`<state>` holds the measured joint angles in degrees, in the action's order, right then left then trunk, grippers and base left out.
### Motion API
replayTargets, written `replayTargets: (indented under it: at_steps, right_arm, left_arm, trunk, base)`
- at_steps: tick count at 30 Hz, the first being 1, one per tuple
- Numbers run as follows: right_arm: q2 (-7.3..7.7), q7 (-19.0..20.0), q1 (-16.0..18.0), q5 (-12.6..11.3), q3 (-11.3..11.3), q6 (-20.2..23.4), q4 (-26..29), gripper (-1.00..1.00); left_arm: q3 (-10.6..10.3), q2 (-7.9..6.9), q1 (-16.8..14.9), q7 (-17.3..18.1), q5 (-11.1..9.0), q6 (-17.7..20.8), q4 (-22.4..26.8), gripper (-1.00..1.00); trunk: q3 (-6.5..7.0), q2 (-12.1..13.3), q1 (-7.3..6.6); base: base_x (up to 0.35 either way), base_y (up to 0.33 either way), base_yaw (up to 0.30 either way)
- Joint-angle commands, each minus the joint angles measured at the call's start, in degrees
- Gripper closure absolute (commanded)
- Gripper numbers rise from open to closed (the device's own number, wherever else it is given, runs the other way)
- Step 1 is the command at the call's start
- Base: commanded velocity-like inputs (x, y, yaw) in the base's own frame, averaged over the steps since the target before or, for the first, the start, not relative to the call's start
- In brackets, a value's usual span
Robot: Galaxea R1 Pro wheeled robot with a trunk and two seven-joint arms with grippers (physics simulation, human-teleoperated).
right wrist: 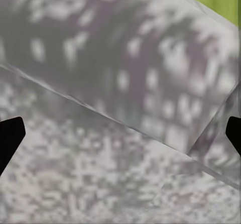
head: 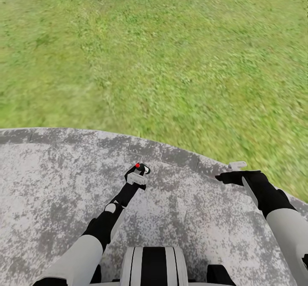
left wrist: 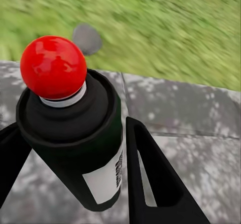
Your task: In the garden, pick up the pesticide atomizer on the floor and spray pesticide onto both trees until each tree trunk is fully covered.
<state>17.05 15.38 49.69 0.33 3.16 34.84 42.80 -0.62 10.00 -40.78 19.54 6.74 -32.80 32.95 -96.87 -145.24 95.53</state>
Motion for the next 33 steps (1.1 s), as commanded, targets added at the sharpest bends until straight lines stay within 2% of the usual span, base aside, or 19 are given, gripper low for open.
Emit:
replayTargets:
  at_steps: [1,5,13,15,18,19,20,22,25,29,30,33]
  right_arm:
    - [0.0,0.0,0.0,-0.02,0.0,-0.03,0.0,-1.0]
    - [-0.27,0.05,0.0,-0.21,0.0,-3.0,-0.03,-1.0]
    - [-0.6,0.09,-0.01,-0.41,0.0,-4.46,-0.03,-1.0]
    - [-0.61,0.09,0.01,-0.41,0.0,-4.64,-0.02,-1.0]
    - [-0.67,0.09,-0.02,-0.42,0.0,-6.98,-0.05,-1.0]
    - [-0.7,0.06,-0.08,-0.39,-0.12,-12.34,-0.24,-1.0]
    - [-0.69,-0.03,-0.1,-0.35,-0.17,-15.42,-0.17,-1.0]
    - [-0.7,-0.17,-0.13,-0.25,-0.2,-17.87,-0.44,-1.0]
    - [-0.7,-0.31,-0.51,-0.23,-0.24,-24.59,-3.08,-1.0]
    - [-0.71,-1.01,-0.81,-0.33,-0.2,-35.72,-9.97,-1.0]
    - [-0.71,-1.35,-0.83,-0.35,-0.2,-37.3,-11.28,-1.0]
    - [-0.72,-4.26,-0.93,-0.45,-0.18,-46.06,-18.29,-1.0]
  left_arm:
    - [0.0,0.0,0.0,-0.02,0.01,0.0,0.0,1.0]
    - [0.0,0.0,0.0,-0.03,0.02,0.01,0.0,1.0]
    - [0.32,0.0,0.0,-0.22,-0.01,0.09,0.0,1.0]
    - [1.07,0.0,0.0,-1.31,-0.03,0.1,0.04,1.0]
    - [1.99,0.0,0.0,-5.85,-0.05,0.05,0.03,1.0]
    - [2.15,0.0,0.0,-7.67,-0.05,0.02,0.01,1.0]
    - [2.23,0.0,0.0,-8.09,-0.06,0.03,0.03,1.0]
    - [2.26,0.0,0.0,-8.23,-0.01,0.06,0.02,1.0]
    - [2.28,0.0,0.0,-8.33,-0.03,0.09,0.01,1.0]
    - [2.39,0.0,0.0,-8.31,0.02,0.1,-0.04,1.0]
    - [2.41,0.0,0.0,-8.31,0.02,0.1,-0.05,1.0]
    - [2.45,0.0,0.0,-8.33,0.05,0.13,-0.16,1.0]
  trunk:
    - [0.1,0.0,0.0]
    - [0.48,0.0,0.0]
    - [1.24,0.0,0.0]
    - [1.43,0.0,0.0]
    - [1.72,0.0,0.0]
    - [1.81,0.0,0.0]
    - [1.91,0.0,0.0]
    - [2.1,0.0,0.0]
    - [2.39,0.0,0.0]
    - [2.77,0.0,0.0]
    - [2.86,0.0,0.0]
    - [3.15,0.0,0.0]
  base:
    - [0.0,0.0,0.0]
    - [0.0,0.0,0.0]
    - [0.0,0.0,0.0]
    - [0.0,0.0,0.0]
    - [0.0,0.0,0.0]
    - [0.0,0.0,0.0]
    - [0.0,0.0,0.0]
    - [0.0,0.0,0.0]
    - [0.0,0.0,0.0]
    - [0.0,0.0,0.0]
    - [0.0,0.0,0.0]
    - [0.0,0.0,0.0]
